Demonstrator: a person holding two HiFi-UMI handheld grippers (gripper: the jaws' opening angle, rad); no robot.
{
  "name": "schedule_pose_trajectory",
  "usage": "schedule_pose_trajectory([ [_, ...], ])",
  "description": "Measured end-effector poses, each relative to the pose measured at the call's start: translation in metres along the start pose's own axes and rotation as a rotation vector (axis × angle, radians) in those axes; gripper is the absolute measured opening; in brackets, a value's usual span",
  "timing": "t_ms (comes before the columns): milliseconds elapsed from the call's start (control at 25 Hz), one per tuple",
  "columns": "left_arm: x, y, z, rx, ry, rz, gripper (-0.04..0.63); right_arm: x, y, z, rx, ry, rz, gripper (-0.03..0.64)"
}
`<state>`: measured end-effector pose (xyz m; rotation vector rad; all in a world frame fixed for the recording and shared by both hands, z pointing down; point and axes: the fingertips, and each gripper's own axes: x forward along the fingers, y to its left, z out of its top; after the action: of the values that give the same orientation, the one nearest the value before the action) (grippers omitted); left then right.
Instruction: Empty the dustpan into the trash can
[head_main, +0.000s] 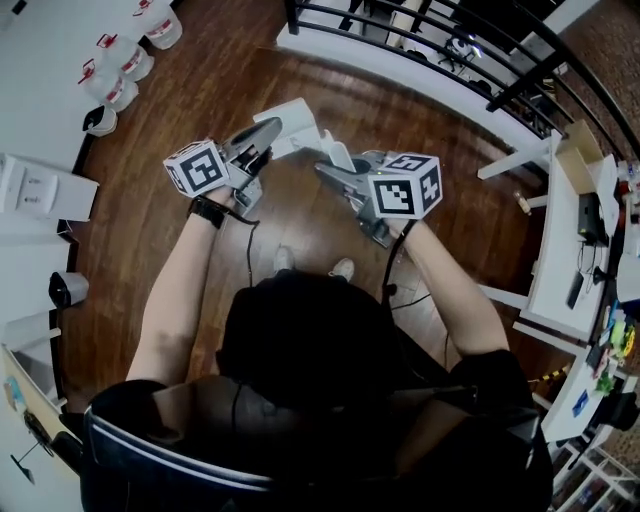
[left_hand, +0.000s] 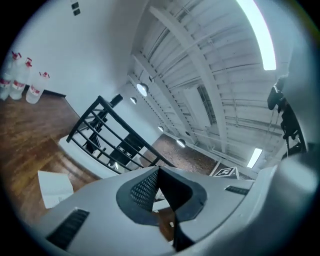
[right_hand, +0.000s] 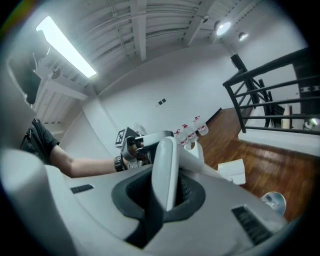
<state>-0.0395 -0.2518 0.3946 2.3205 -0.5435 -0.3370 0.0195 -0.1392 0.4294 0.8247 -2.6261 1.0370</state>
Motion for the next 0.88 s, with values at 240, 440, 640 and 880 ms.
schedule_pose_trajectory([
  [240,-0.02,0.0,0.02,0.107,-0.052,0.083,0.005,0.03,-0.009,-0.012,0.028,0.042,0.018,0.023],
  [440,-0.031,0.004,0.028,0.138,-0.083,0.148,0.005,0.049,-0.02,-0.02,0.059,0.045,0.01,0.023],
  [640,-0.029,0.006,0.031,0.22,-0.072,0.219,0.005,0.066,-0.038,-0.024,0.109,0.044,-0.015,0.023],
  [880,-0.019,-0.006,0.043,0.396,-0.076,0.304,0.005,0.081,-0.057,-0.026,0.171,0.054,-0.042,0.023],
])
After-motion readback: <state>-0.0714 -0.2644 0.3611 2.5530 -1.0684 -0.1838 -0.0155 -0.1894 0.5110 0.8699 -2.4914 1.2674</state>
